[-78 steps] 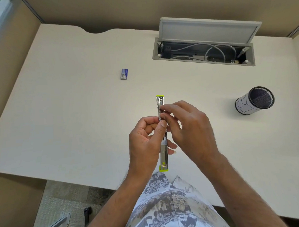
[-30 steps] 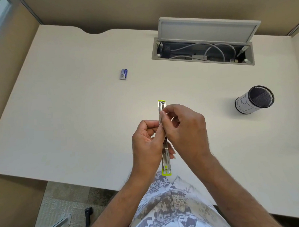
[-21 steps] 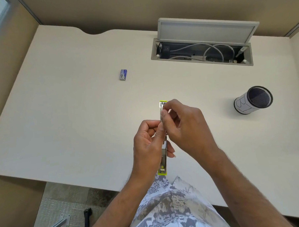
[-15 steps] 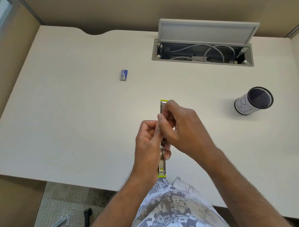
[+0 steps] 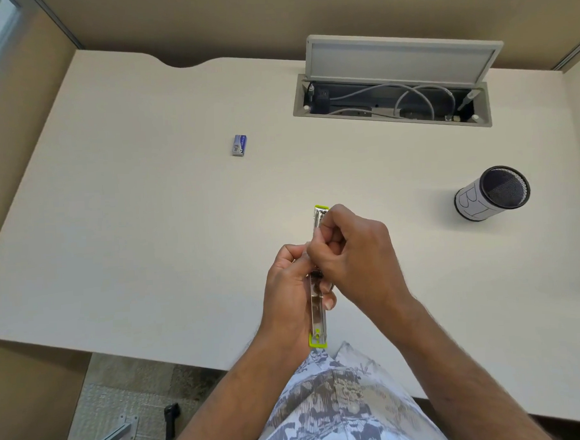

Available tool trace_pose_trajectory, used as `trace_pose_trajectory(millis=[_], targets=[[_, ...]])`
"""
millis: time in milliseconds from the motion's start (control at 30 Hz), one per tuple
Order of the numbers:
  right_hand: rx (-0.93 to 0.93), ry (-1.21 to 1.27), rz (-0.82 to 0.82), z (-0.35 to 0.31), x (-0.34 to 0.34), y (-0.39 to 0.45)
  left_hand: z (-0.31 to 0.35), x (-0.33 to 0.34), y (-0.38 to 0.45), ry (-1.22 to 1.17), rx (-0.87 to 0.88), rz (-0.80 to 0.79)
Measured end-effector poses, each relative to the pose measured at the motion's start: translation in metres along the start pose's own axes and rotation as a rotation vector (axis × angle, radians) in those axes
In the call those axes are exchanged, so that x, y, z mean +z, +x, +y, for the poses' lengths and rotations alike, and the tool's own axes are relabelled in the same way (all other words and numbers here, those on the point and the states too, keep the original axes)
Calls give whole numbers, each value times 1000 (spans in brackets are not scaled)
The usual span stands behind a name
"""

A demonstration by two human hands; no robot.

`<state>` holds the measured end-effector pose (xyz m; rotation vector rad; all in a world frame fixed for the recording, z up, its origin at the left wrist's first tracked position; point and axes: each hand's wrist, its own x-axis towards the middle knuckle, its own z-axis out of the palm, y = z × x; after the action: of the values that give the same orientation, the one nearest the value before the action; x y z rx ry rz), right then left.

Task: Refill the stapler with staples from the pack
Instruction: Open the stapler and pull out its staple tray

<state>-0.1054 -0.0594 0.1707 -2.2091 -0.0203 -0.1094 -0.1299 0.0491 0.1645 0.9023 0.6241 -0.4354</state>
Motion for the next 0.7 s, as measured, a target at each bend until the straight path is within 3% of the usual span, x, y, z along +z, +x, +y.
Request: trace_pose_trajectory(millis=[233,700], targets=[[-53,-13,15,-5,7,-18,0,-2,2,22,-5,71],[-110,-4,-210,-7,-1,-27,-3,-7,4,-67,11,78]])
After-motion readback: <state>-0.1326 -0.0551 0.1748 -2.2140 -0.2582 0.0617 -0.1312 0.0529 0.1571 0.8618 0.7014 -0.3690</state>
